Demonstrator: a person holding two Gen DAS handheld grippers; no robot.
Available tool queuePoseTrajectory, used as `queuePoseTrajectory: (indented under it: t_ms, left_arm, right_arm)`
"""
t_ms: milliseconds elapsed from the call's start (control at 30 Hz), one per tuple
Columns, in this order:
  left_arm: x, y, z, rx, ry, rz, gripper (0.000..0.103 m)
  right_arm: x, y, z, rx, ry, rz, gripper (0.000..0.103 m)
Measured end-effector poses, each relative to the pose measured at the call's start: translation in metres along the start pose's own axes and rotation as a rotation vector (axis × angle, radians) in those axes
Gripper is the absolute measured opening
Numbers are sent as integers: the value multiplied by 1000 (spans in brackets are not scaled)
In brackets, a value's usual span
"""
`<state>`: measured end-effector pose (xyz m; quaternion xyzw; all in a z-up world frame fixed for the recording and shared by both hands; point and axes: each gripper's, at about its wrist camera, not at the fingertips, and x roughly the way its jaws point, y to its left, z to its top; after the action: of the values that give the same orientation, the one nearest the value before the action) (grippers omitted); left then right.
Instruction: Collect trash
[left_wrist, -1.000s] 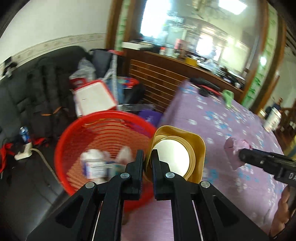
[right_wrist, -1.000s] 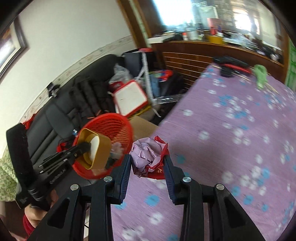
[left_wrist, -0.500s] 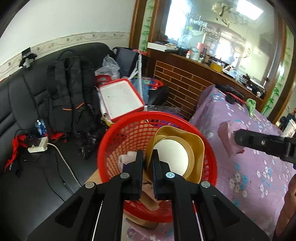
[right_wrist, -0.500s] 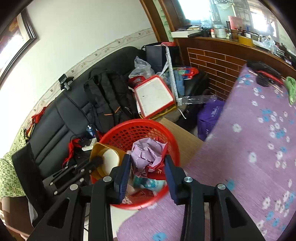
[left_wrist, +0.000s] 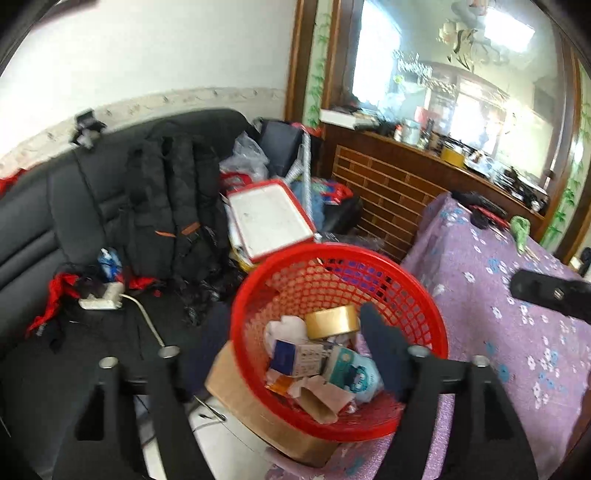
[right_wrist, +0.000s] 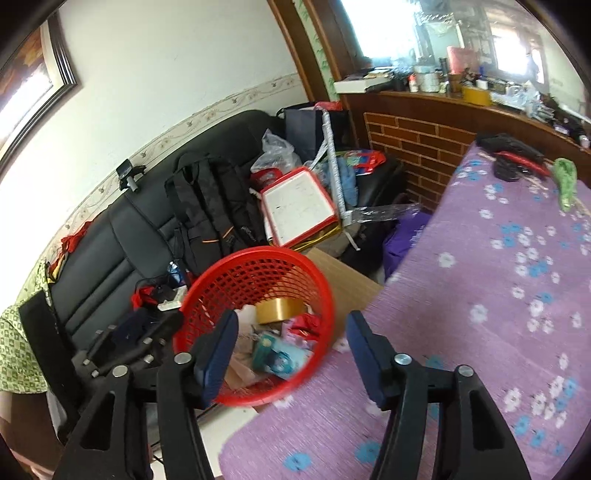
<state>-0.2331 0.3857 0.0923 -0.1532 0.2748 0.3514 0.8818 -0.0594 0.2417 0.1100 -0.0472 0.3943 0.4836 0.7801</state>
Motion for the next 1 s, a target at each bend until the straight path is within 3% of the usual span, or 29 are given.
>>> queuePoseTrajectory:
  t_ms: [267, 733, 900, 1000]
  left_arm:
    - [-36, -27, -17, 18, -88, 48, 97]
    - [-84, -97, -63, 176, -150, 55, 103]
    - [-103, -117, -83, 263, -188, 102, 103]
    - [-112, -123, -91, 271, -200, 79, 103]
  right_arm:
    - [-51, -19, -36, -46, -77, -125, 86]
    - [-145, -55, -133, -106, -198, -476, 95]
    - [-168, -60, -158, -84, -224, -521, 96]
    - [-176, -63, -166, -62, -227, -532, 96]
